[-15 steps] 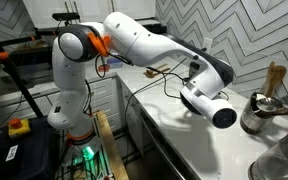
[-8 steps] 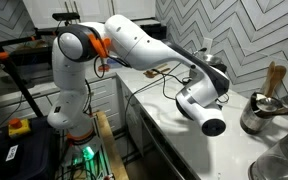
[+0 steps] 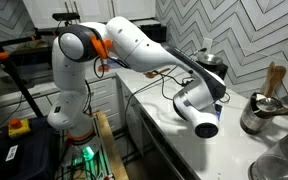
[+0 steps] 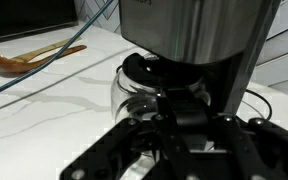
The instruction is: Pick up the coffee jar and slot it into the coffee machine
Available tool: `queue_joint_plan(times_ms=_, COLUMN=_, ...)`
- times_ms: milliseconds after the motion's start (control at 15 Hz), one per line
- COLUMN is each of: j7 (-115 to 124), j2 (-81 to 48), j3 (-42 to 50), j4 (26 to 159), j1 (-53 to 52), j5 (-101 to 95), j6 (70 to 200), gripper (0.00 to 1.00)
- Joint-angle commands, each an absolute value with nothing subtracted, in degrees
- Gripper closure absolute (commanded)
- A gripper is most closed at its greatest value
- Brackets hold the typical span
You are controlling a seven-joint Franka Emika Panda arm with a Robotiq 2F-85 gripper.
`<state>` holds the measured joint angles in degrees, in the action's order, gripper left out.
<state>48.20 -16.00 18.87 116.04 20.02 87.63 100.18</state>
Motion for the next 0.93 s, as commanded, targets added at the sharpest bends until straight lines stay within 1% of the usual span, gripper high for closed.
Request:
queue_joint_plan(times_ms=0, j7=47.9, j2=-16.2, j3=18.2, j4=117.2, j1=18.8, j5=91.0, j6=105.8, gripper=0.92)
queue_joint_plan(times_ms=867, j7=48.8, j2=-15.7, j3=16.8, j4=117.3, j1=17.5, j5=94.7, j6=107.3, gripper=0.92)
